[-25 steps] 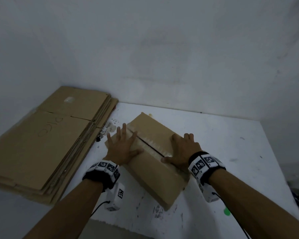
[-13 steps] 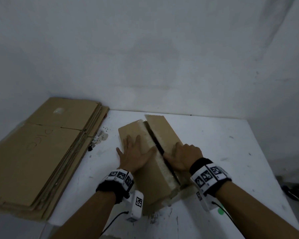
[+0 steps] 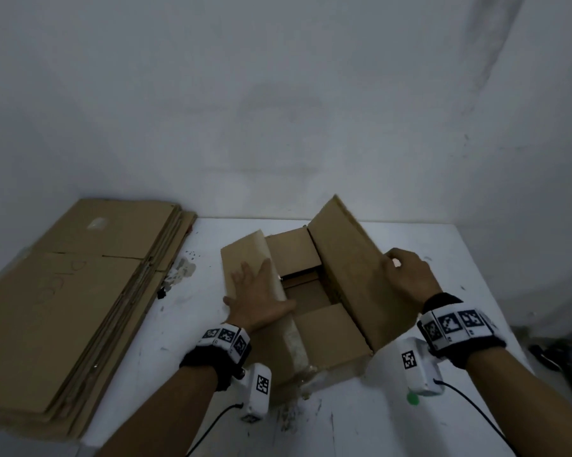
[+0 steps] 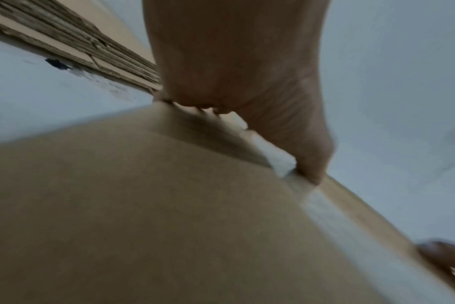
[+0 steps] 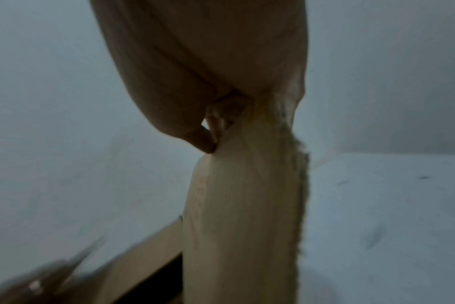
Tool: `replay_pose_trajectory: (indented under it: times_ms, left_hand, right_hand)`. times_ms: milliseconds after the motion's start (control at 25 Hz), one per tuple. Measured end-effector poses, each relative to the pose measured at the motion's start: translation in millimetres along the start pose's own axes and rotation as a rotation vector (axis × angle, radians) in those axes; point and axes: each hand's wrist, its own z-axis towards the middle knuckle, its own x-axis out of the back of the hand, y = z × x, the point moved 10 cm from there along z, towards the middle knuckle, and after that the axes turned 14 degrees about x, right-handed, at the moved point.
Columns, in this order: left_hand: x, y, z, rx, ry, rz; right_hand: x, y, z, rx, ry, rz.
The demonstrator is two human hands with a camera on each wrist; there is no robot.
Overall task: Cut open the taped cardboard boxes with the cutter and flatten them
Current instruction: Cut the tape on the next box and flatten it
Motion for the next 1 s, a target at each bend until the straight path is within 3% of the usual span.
replay_pose_trajectory:
  times_ms: [160, 280, 400, 520, 640, 720, 800, 880, 1000]
  left_hand:
    - [61.7, 3.8, -11.5, -0.226, 0.054, -0.600]
    - [90.1, -29.7, -8.5, -0.150, -0.009, -0.866]
    - [102.5, -69.5, 0.7, -0.031, -0.097, -0.958]
    - [120.4, -93.1, 1.1, -0.038, -0.024, -0.703]
    - [134.3, -112.3, -2.3, -0.155, 0.243, -0.126]
    - [127.0, -125.5, -1.6, -0.153, 0.390, 0.192]
    - [104.7, -124.6, 0.4, -0.147, 0.355, 0.346]
    - [68.1, -115.7, 2.6, -0.105, 0.183, 0.407]
    - [40.4, -92.9, 0.5, -0.042, 0.104, 0.380]
  right_hand:
    - [-1.6, 30.4, -8.8, -0.129, 0.007, -0.149]
    - [-12.7, 35.2, -12.1, -0.112, -0.048, -0.250]
    - [-26.0, 15.8, -8.3, 0.029, -0.091, -0.536]
    - [-51.8, -10.8, -4.0, 0.192, -0.179, -0.646]
    - [-81.9, -21.7, -6.8, 0.255, -0.317, -0.553]
    - [-95.9, -19.4, -14.0, 0.257, -0.407, -0.473]
    - [-107.6, -13.0, -22.2, 0.242, -0.489, -0.431]
    - [-117.1, -7.5, -28.3, 0.213, -0.540, -0.424]
    - [-127.8, -4.9, -39.0, 0.169, -0.602, -0.370]
